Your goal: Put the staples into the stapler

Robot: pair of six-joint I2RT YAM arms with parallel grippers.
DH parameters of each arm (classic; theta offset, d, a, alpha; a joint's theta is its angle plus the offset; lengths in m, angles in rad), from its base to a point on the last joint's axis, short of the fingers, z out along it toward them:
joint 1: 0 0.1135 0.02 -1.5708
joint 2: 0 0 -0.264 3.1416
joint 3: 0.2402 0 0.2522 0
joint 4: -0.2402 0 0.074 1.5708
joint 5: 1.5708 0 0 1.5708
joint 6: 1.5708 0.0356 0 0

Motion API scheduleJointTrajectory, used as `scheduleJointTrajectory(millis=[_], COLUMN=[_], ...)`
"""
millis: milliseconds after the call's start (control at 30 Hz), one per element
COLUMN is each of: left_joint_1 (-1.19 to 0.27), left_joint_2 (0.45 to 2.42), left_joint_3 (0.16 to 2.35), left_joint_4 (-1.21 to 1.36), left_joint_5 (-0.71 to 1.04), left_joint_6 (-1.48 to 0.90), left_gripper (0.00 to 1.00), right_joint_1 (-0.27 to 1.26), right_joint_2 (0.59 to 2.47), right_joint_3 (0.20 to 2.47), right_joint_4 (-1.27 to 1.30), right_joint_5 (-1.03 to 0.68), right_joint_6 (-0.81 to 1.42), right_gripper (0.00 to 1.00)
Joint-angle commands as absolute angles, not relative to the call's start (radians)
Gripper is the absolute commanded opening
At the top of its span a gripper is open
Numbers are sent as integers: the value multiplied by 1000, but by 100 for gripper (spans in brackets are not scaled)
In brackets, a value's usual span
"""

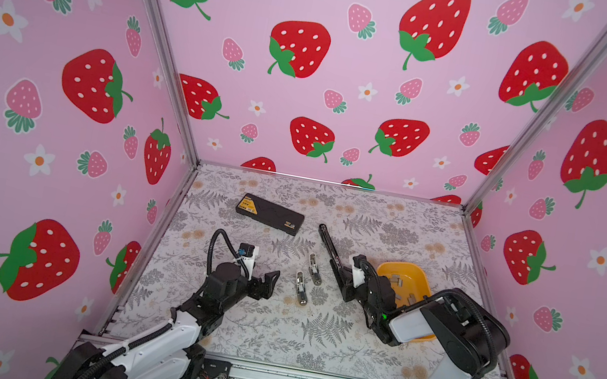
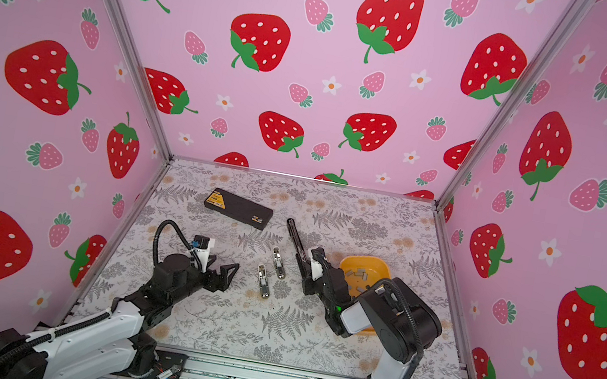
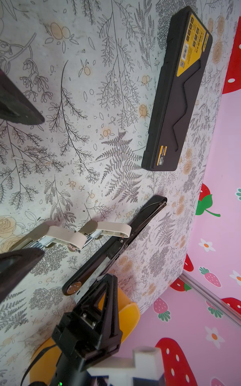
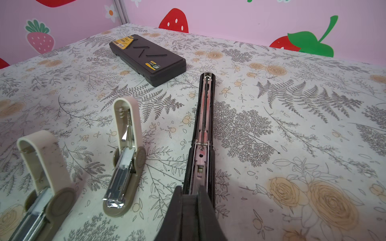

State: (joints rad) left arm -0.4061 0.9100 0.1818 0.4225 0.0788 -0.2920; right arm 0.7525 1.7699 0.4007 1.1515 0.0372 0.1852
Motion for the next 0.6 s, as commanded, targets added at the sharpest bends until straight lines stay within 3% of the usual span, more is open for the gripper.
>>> scheduleJointTrajectory(millis=[0,567], left_joint_1=[-408,-411], left_joint_2=[899,897], left_joint_3=[187,188], left_joint_4=[446,445], left_joint_5=[71,71], left_joint_6=[-287,-287], left_gripper=[93,93], right_joint_1=[750,750], right_joint_2=[1780,1763], right_joint_3=[389,366], right_joint_4=[1170,1164], right_joint_5=[49,63], right_joint_6=[178,176], right_gripper=[0,0])
